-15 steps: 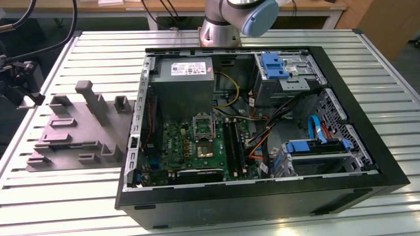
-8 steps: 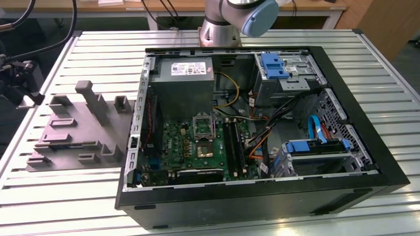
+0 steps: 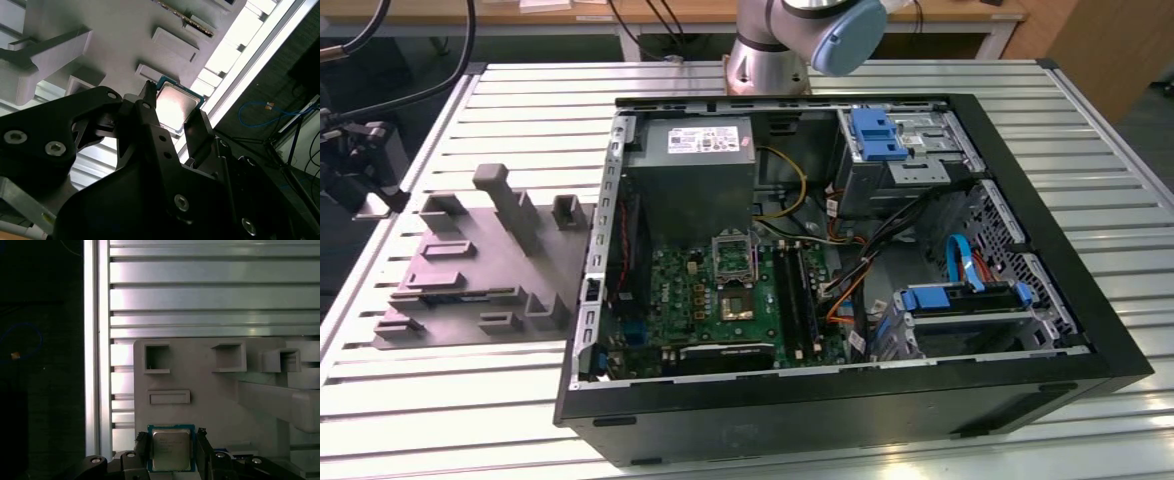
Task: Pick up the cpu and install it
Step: 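Pick up the cpu and move it towards the insertion slot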
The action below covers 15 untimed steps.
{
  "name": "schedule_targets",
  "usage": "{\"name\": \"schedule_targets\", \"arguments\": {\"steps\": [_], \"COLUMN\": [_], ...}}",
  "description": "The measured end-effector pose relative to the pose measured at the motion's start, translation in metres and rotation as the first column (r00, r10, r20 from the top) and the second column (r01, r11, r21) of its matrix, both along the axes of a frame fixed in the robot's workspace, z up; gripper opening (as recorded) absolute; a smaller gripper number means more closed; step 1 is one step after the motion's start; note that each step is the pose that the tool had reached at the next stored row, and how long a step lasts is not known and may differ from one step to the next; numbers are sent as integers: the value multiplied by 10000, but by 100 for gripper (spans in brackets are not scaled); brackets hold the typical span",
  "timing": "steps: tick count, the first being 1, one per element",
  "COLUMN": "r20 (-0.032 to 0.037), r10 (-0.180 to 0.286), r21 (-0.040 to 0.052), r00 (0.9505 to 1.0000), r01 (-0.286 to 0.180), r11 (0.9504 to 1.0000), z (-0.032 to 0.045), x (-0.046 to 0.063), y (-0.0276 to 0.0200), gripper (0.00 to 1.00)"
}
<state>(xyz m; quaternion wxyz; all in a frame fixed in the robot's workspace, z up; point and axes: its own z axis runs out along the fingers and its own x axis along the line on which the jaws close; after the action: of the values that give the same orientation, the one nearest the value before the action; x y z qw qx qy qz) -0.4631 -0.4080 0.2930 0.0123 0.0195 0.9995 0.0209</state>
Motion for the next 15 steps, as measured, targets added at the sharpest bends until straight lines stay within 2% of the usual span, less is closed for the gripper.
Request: {"name": "schedule_targets", "arguments": {"steps": [15], "r20": [0], "r10": [0], "r21": [0], "r00": [10000], "r01": [0], "r11": [10000], "z": [48], "x": [0], "y": [0], "gripper": [47]}}
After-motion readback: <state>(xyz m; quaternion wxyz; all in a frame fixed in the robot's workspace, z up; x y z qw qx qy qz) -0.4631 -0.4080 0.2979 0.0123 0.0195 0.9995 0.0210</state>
